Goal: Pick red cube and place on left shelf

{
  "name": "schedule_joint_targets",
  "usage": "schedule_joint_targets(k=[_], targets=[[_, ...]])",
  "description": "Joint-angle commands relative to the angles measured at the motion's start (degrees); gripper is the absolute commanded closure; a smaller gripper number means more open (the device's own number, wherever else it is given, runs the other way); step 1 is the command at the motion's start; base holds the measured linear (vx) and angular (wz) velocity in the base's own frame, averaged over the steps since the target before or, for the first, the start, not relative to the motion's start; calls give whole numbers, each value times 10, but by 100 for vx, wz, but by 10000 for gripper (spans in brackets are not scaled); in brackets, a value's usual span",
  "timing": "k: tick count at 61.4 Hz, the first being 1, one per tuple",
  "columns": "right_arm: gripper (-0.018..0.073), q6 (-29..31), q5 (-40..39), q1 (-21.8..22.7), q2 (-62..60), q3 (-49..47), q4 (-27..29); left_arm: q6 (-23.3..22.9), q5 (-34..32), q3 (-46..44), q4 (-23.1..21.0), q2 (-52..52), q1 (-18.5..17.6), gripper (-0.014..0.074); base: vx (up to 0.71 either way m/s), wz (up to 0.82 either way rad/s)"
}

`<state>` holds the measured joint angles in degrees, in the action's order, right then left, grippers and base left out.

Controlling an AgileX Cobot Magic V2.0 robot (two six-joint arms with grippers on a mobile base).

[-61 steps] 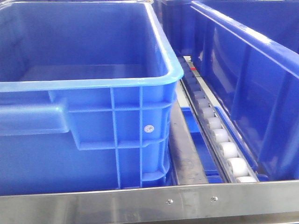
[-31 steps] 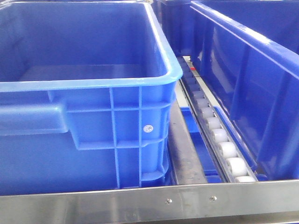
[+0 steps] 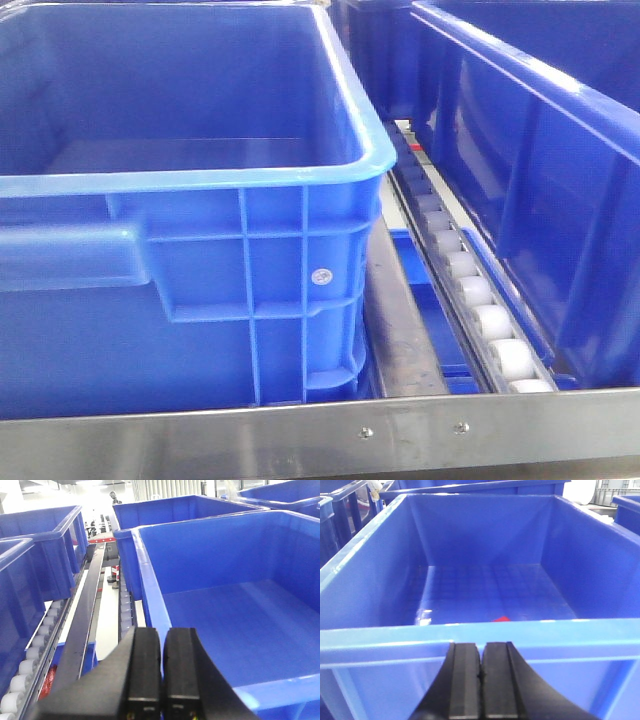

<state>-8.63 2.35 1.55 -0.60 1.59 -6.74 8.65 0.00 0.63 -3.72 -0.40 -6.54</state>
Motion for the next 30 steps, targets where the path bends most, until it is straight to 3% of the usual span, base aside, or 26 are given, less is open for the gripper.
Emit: schedule_joint_targets(k=[1, 30], targets=[[510, 2, -52, 2, -10, -13, 0, 1, -48, 13, -1, 5, -3, 491, 0, 0], [510, 2, -51, 2, -10, -13, 0, 1, -48, 13, -1, 5, -3, 491, 0, 0]])
